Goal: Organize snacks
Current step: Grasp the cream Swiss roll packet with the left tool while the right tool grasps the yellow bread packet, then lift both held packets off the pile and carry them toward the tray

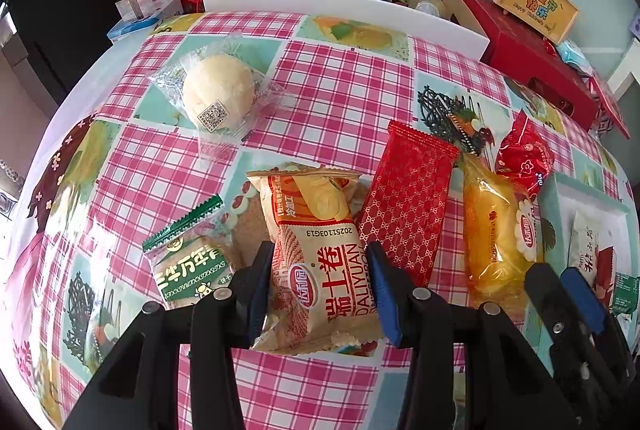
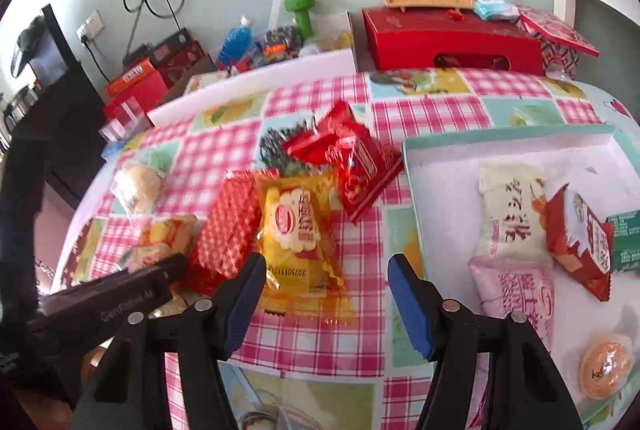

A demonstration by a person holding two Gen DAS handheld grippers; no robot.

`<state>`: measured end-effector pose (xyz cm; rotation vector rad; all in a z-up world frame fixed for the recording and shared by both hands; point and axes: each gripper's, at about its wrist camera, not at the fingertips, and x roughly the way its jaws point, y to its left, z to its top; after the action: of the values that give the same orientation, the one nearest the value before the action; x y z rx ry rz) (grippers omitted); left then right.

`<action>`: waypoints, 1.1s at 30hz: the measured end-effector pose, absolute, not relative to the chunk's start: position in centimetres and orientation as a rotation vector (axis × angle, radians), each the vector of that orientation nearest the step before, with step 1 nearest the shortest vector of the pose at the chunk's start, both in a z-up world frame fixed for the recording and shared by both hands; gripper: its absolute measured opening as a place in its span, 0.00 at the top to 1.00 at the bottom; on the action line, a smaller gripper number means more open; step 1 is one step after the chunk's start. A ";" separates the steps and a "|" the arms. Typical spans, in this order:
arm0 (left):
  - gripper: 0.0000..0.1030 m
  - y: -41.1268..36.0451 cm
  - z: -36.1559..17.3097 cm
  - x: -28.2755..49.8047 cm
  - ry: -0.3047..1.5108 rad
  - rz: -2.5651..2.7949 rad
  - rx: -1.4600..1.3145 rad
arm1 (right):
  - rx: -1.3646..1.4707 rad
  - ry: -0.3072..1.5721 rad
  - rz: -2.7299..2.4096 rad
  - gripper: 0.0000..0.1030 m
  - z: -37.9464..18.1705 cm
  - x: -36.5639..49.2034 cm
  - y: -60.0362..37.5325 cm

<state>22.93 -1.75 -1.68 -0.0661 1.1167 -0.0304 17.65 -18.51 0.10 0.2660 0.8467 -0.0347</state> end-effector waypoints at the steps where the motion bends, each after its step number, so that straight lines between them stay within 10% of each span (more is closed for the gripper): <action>1: 0.54 -1.7 -1.6 22.9 1.116 -0.031 -0.067 | 0.269 0.834 -0.030 0.36 0.3 17.6 -18.5; 20: 0.54 -1.9 -2.1 23.3 1.129 -0.029 -0.073 | 0.308 0.873 0.019 0.39 -2.7 19.5 -17.8; 33: 0.54 -2.0 -1.7 23.2 1.115 -0.030 -0.066 | 0.343 0.842 0.016 0.59 -2.2 18.9 -18.9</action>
<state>23.18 -2.02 -1.67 -0.0664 1.1145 -0.0295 18.86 -18.90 -2.17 0.3428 0.8420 0.0161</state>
